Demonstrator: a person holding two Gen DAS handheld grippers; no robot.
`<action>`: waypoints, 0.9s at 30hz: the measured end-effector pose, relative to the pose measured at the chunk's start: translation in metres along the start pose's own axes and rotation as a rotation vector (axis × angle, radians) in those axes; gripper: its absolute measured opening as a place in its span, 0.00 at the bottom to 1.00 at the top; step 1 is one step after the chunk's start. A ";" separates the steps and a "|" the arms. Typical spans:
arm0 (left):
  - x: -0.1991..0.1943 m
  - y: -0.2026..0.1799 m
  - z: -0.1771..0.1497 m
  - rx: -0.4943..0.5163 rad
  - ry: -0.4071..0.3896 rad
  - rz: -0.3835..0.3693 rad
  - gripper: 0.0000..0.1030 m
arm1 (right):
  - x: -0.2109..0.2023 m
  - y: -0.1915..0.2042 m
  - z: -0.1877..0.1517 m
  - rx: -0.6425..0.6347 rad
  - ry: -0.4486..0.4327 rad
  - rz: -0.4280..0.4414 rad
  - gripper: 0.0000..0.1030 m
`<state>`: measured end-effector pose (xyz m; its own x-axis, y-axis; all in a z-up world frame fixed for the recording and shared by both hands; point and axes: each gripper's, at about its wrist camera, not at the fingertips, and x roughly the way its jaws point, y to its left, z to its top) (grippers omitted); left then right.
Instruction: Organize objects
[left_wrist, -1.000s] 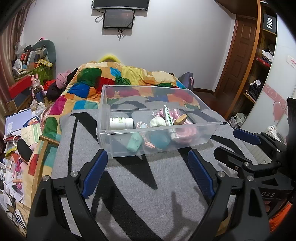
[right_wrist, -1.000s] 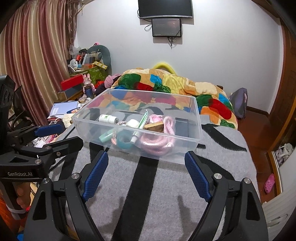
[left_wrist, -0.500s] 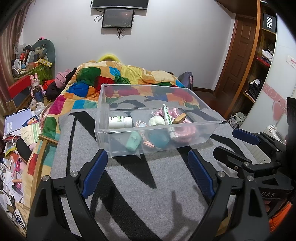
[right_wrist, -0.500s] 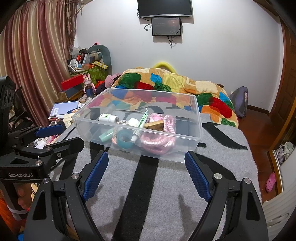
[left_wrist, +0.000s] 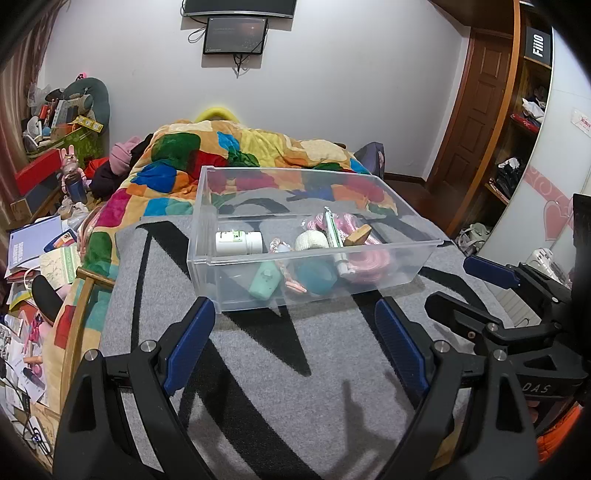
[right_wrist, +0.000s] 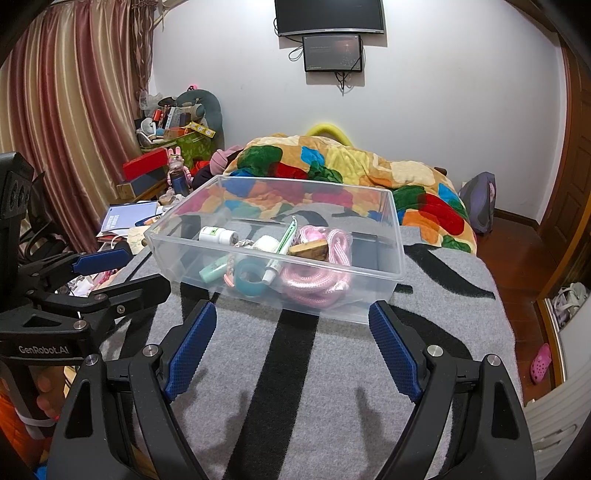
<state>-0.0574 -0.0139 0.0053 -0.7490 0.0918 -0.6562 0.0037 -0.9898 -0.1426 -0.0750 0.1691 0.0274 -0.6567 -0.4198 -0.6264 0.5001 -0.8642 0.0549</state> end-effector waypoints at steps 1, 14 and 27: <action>0.000 0.000 0.000 0.001 0.000 0.000 0.87 | 0.000 0.000 0.000 0.000 0.000 0.000 0.80; -0.001 -0.002 0.002 0.004 -0.003 -0.003 0.87 | 0.000 0.000 0.000 0.000 0.000 0.001 0.80; -0.007 0.001 0.003 -0.010 -0.021 0.014 0.87 | -0.001 0.002 -0.001 0.001 -0.002 0.004 0.80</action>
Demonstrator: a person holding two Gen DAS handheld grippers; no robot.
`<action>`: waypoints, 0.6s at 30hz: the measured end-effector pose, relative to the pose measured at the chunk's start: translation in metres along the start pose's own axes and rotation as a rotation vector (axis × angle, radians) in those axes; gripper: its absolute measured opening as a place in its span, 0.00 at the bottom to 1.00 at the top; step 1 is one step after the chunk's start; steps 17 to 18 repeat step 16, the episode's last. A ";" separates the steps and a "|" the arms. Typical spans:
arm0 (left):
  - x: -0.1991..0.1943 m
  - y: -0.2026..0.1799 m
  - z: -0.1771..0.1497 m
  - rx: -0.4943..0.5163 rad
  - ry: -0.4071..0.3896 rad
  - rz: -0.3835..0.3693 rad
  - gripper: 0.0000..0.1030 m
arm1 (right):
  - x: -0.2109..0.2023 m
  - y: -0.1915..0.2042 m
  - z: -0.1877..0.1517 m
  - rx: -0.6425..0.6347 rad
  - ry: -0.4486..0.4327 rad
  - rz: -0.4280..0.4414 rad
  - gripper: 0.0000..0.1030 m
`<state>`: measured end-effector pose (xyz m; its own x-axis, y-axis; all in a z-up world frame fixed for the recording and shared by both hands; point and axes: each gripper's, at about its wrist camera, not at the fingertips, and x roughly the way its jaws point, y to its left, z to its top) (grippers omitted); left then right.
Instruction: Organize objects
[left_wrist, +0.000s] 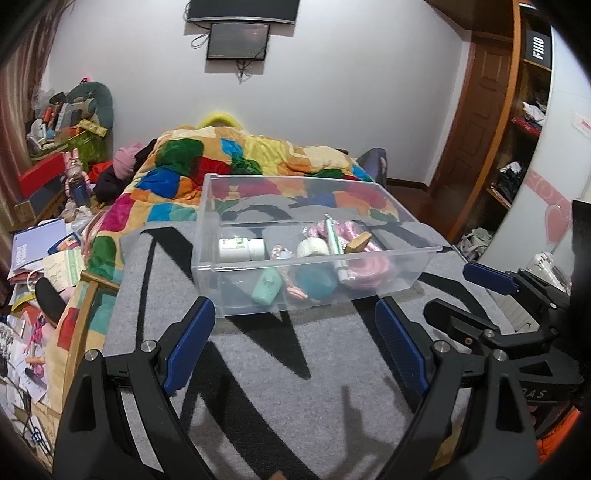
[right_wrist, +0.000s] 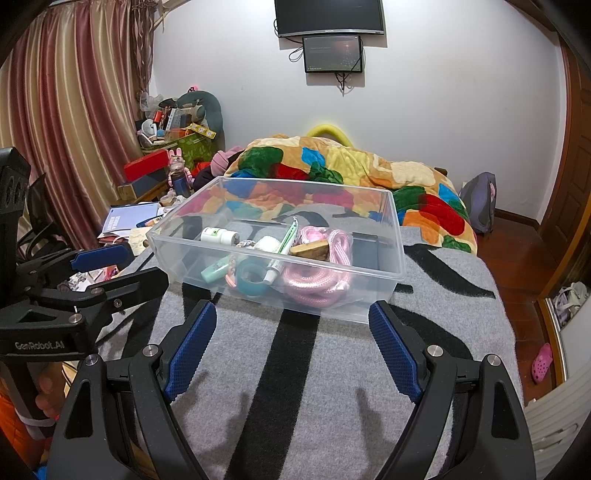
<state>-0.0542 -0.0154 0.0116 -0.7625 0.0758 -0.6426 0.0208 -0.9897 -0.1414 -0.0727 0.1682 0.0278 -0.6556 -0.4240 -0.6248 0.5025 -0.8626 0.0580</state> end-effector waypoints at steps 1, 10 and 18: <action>0.000 0.001 0.000 -0.005 0.004 -0.003 0.87 | 0.000 0.000 0.000 0.000 0.000 0.000 0.80; 0.001 0.003 -0.003 -0.012 0.014 -0.018 0.87 | 0.000 0.003 -0.001 0.005 0.004 0.003 0.80; 0.001 0.001 -0.004 0.001 0.018 -0.040 0.87 | -0.001 0.004 -0.004 0.012 0.007 0.007 0.80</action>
